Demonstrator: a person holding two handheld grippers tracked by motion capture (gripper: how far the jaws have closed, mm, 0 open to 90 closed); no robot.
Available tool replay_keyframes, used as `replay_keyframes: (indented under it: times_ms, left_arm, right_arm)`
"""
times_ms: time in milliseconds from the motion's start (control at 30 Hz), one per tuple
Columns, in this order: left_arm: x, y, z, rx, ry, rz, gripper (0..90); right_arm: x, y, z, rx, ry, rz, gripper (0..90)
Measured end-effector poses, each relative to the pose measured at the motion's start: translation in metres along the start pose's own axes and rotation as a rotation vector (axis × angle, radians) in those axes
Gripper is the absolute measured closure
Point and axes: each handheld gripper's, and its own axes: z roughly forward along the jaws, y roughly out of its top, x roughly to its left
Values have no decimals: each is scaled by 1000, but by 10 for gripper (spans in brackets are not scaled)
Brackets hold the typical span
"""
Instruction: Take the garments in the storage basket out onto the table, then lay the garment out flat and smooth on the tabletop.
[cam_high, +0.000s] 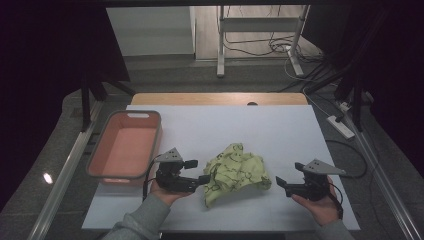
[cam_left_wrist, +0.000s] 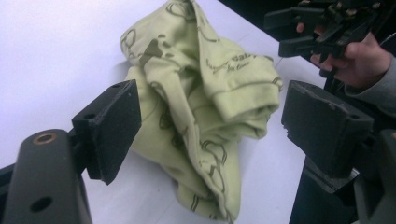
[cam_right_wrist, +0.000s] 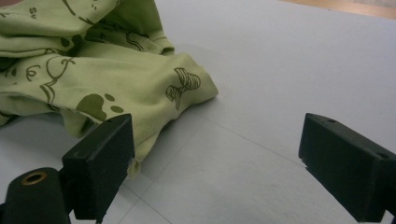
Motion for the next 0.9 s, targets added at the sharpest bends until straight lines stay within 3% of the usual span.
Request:
replay_keyframes:
  times_ms: [433, 633, 900]
  left_arm:
    - [-1, -5, -1, 22, -7, 23, 198]
    - [-2, -7, 0, 23, -6, 30, 199]
    - [1, -8, -1, 19, -7, 28, 199]
  right_arm:
    - [12, 7, -2, -22, 21, -34, 141]
    - [25, 18, -5, -50, 51, -65, 148]
    - [44, 24, 0, -36, 87, -107, 148]
